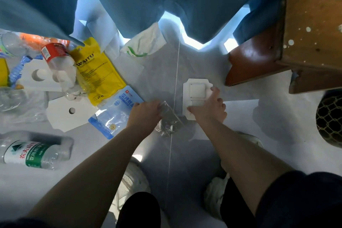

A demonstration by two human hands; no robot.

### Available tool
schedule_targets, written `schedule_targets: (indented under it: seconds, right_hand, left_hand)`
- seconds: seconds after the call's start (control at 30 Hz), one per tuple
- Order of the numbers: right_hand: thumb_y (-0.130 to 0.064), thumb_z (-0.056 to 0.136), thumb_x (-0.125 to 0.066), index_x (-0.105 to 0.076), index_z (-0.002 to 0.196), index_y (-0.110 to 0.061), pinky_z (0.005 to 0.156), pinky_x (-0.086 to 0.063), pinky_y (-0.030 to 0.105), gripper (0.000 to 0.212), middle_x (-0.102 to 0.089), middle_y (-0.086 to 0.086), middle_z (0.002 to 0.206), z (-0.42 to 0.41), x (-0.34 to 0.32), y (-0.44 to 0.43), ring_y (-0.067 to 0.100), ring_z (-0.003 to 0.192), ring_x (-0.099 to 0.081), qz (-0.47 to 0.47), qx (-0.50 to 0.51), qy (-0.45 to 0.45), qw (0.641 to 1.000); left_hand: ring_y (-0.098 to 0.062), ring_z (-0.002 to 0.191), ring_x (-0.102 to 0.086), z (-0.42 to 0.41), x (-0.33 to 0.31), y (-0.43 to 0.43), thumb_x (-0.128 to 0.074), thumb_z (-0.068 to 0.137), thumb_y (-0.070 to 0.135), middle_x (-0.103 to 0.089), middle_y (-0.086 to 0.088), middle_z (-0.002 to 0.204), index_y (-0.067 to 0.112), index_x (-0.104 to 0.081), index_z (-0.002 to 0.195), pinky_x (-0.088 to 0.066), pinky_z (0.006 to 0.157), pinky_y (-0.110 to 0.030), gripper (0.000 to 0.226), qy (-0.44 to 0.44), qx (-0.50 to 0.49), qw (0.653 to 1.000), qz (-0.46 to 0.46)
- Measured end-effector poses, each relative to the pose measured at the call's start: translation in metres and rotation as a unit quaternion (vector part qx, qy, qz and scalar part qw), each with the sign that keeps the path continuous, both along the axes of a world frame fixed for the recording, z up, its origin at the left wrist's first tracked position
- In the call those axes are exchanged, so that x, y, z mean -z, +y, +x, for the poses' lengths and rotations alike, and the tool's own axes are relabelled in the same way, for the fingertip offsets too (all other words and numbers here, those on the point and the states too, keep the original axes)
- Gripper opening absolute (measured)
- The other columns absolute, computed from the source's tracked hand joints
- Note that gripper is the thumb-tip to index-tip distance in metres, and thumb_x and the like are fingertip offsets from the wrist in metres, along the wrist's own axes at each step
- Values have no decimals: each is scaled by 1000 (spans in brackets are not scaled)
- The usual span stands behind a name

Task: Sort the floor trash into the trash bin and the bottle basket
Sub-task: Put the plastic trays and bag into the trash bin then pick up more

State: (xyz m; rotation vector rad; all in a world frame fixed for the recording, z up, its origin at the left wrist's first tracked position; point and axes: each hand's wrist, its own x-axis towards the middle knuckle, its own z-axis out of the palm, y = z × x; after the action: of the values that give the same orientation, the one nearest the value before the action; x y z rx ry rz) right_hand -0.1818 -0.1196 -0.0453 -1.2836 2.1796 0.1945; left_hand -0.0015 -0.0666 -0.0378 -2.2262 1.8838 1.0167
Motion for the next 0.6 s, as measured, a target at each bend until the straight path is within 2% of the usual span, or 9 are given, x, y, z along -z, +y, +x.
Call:
schedule_targets:
  seconds: [0.1,0.23,0.33,0.47,0.6]
  right_hand:
    - [-43,69,-81,-14,140,-34,93,-39,42,98,-49,3,130,-8,-5,2,26,116,-49,-16,-18,-28,999]
    - [-20,75,-81,-16,145,-32,83,-45,34,96,-51,2,132,-15,-26,2,26,115,-53,-33,4,-166,986]
    - [-22,82,-73,-28,142,-23,86,-46,34,75,-54,6,132,-22,-56,2,28,117,-55,6,-47,-168,985]
    - [-24,87,-65,-49,127,-13,80,-36,26,45,-58,10,126,-51,-124,3,28,112,-54,50,-144,-179,972]
    - [-23,89,-63,-52,129,-14,83,-38,26,43,-58,8,127,-97,-205,9,26,113,-54,42,-146,-206,967]
  left_hand:
    - [-23,72,-62,3,-5,1,-61,87,24,-60,-2,76,23,-42,82,-50,62,-33,20,66,-45,996,43]
    - [-10,57,-65,6,-23,3,-64,87,17,-65,2,74,26,-44,81,-47,52,-21,23,113,-93,988,57]
    - [-6,50,-64,4,-55,3,-64,87,13,-65,5,71,26,-48,81,-43,47,-16,21,131,-123,982,60]
    - [-8,46,-64,-8,-125,-4,-61,84,6,-66,0,71,22,-52,81,-46,45,-19,18,138,-122,982,45]
    - [-11,46,-65,-40,-206,-11,-60,80,4,-64,0,73,20,-54,81,-43,42,-19,18,142,-77,987,20]
